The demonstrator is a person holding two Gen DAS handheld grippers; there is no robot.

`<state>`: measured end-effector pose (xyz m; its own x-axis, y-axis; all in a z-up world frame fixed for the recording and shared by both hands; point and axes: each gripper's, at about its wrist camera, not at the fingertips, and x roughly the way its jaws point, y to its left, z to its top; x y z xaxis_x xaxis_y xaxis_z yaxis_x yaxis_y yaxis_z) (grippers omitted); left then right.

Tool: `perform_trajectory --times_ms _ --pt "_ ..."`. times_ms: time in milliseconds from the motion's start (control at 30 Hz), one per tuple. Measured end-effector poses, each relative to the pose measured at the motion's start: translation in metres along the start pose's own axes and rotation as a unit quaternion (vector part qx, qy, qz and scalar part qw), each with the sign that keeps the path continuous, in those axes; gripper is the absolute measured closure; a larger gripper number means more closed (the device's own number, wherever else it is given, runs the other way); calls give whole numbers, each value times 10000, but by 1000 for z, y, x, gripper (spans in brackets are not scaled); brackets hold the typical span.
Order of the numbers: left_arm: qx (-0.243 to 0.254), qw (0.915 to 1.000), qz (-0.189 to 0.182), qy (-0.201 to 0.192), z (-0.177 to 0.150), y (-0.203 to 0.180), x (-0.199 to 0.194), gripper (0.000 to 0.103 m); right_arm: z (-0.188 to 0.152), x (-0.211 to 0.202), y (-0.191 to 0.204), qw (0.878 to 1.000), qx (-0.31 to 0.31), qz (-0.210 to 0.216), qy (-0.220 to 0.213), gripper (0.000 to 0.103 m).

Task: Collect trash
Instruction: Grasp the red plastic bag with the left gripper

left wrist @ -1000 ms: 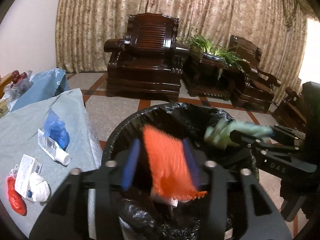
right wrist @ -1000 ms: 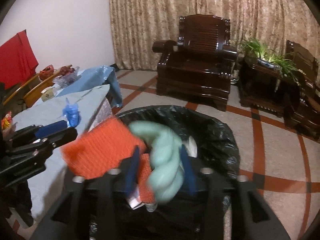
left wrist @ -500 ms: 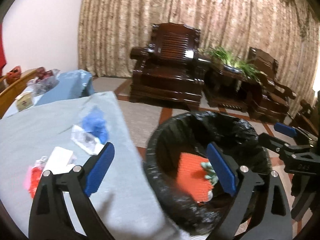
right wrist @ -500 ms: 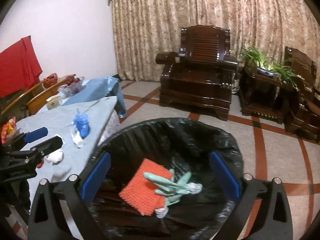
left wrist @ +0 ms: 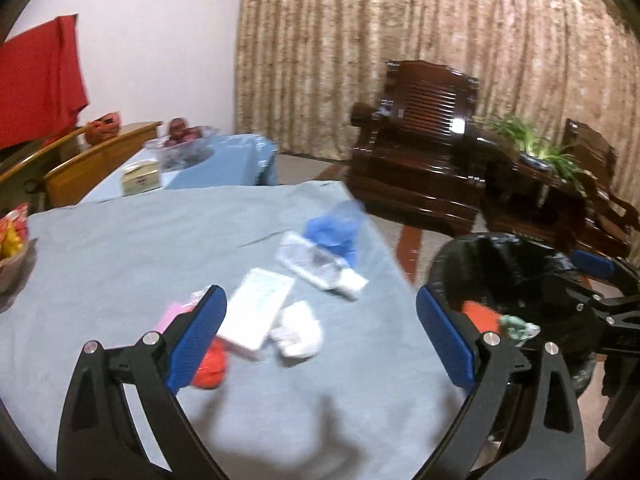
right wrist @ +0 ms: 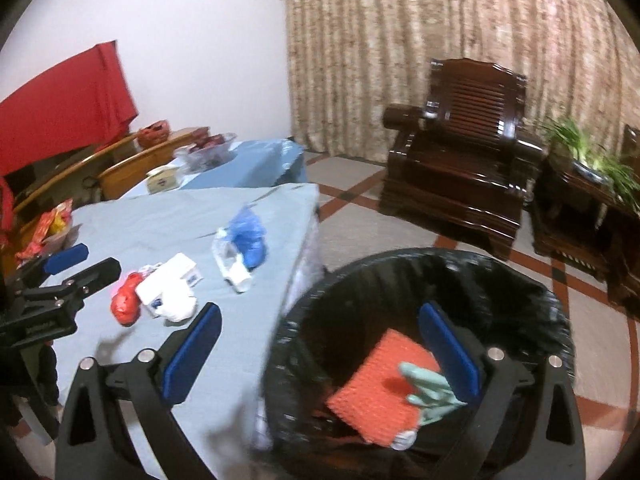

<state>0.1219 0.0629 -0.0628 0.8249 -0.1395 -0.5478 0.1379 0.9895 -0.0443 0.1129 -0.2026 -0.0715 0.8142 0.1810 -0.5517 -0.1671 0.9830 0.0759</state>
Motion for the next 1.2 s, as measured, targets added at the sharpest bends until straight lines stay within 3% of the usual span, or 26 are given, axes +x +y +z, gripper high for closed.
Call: perform_trajectory --times_ms 267,500,600,700,1200 --pt "-252 9981 560 80 -13 60 -5 10 4 26 48 9994 -217 272 2 6" --pt "-391 9956 799 293 -28 90 4 10 1 54 79 9985 -341 426 109 6" --pt "-430 9949 825 388 -34 97 12 12 -1 66 89 9980 -362 470 205 6" --pt "-451 9943 790 551 -40 102 22 22 -3 75 95 9976 -380 502 301 6" --pt "-645 9893 652 1132 -61 105 77 39 -4 93 104 9964 -519 499 456 6"
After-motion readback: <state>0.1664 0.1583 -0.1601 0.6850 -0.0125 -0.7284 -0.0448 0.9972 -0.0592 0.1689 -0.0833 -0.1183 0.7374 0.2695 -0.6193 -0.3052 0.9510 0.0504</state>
